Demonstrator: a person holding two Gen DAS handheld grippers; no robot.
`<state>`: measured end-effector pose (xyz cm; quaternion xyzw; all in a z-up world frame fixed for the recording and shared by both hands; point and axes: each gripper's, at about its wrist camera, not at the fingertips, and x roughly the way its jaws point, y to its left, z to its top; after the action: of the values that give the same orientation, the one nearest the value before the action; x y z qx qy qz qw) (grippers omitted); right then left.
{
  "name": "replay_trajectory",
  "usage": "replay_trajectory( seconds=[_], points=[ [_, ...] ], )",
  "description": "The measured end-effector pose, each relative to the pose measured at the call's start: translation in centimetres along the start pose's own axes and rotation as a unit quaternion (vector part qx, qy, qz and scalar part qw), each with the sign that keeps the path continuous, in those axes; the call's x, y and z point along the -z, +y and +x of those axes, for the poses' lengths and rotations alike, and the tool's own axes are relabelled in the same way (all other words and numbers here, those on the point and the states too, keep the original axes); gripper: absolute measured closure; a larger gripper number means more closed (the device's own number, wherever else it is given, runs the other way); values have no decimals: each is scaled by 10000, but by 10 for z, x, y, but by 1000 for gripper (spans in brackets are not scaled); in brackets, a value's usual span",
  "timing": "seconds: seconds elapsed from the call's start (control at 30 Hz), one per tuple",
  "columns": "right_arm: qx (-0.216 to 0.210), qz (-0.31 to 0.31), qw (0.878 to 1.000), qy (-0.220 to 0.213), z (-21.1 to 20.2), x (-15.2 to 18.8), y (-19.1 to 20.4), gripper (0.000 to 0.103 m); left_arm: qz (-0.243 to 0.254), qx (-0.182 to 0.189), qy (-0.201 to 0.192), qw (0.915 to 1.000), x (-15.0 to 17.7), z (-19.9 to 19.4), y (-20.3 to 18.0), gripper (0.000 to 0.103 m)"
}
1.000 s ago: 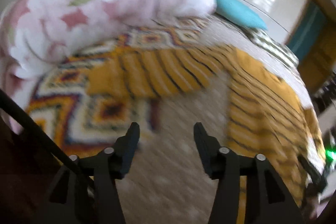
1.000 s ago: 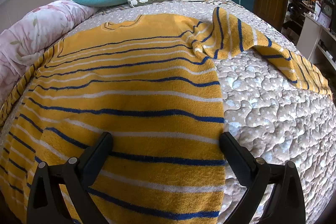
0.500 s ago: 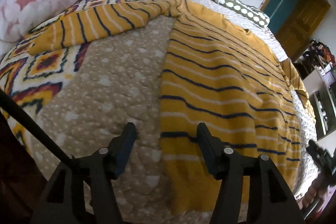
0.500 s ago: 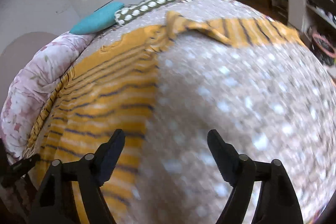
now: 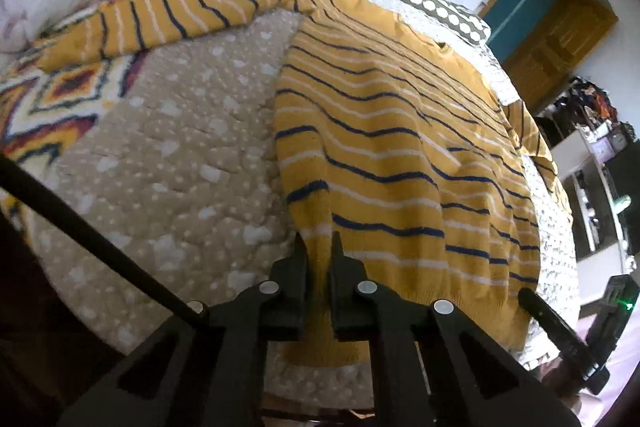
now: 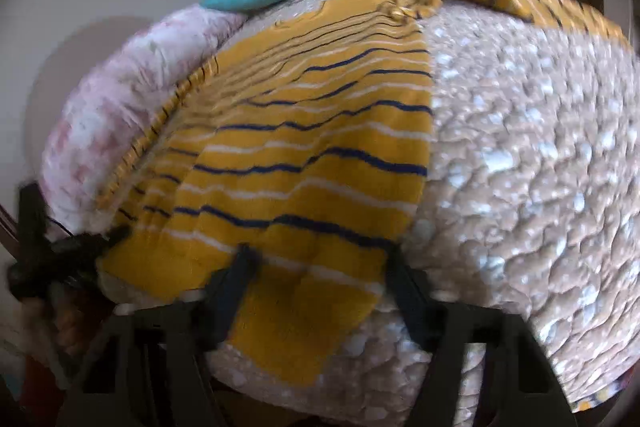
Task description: Fold small clothes
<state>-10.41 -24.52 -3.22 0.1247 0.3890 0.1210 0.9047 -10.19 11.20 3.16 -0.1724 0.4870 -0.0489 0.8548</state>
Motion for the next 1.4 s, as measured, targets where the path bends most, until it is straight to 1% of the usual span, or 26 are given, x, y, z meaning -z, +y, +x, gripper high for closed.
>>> replay_trajectory(
  seconds=[0.03,0.07,0.1,0.13,0.17,0.2,0.23,0.27,0.37,0.4,0.43,0.47,0.5,0.53,0.6,0.67,0.73,0.83,0.93,1.0,1.17,1.23,1.3,1.33,1.37,1.4],
  points=[
    [-196,91,9998,14,-4,1,-2,88,17,-35,-54,10000,2,-7,-2,95],
    [-360,219,9991,51,-9,2,-3,90,56,-62,-131,9999,3,-17,-2,95],
    [-415,242,9988,76,-18,3,-4,91,87,-69,-195,9997,6,-25,-1,95],
    [-384,153,9991,69,-26,5,-3,91,113,-32,-261,9996,8,-35,1,95],
    [-328,16,9994,72,-33,9,-1,95,107,-1,-305,9995,11,-41,1,95],
    [-267,-105,9996,68,-39,16,2,95,106,6,-324,9994,14,-46,2,95],
    [-239,-152,9995,154,-44,16,0,96,126,-58,-338,9993,17,-50,2,96],
    [-186,-227,9994,195,-45,23,2,99,187,-194,-380,9989,21,-54,3,96],
    [24,-318,9992,254,-47,40,3,99,372,-470,-496,9970,27,-66,3,94],
    [29,-241,9994,232,-48,42,1,99,393,-518,-543,9964,27,-70,3,88],
    [4,-105,9997,242,-50,40,-5,99,413,-548,-600,9958,27,-74,3,75],
    [9,55,9997,233,-51,36,-11,98,434,-547,-691,9952,26,-80,2,68],
    [27,218,9995,205,-50,31,-18,95,442,-543,-758,9947,25,-83,2,52],
    [43,381,9991,156,-50,29,-24,93,449,-547,-834,9940,24,-85,-1,43],
    [7,713,9974,35,-50,26,-37,79,526,-602,-925,9925,22,-84,-7,37],
    [-86,957,9954,-69,-49,26,-47,73,659,-667,-796,9924,19,-73,-16,36],
    [-139,1052,9943,-124,-52,29,-54,73,662,-691,-641,9933,17,-62,-23,36],
    [-12,873,9960,-184,-58,30,-53,72,381,-624,-574,9957,9,-52,-19,36],
    [195,619,9976,-252,-63,21,-56,68,-115,-567,-572,9967,-6,-46,0,36],
    [278,527,9979,-273,-65,13,-52,65,-450,-595,-640,9952,-17,-44,20,36],
    [419,246,9987,-178,-57,-19,-32,61,-1161,-918,-804,9857,-45,-38,86,36],
    [493,42,9986,-205,-55,-31,-21,58,-1423,-1032,-890,9804,-56,-38,114,35],
    [544,-77,9983,-177,-49,-39,-4,51,-1670,-1166,-977,9742,-68,-37,145,35],
    [544,-136,9983,-171,-46,-43,0,50,-1799,-1210,-996,9711,-73,-35,158,35],
    [549,-198,9982,-162,-42,-48,6,50,-1969,-1156,-1010,9683,-79,-32,175,35],
    [558,-222,9981,-128,-38,-51,11,50,-2074,-1058,-980,9676,-83,-27,186,35]
  ],
)
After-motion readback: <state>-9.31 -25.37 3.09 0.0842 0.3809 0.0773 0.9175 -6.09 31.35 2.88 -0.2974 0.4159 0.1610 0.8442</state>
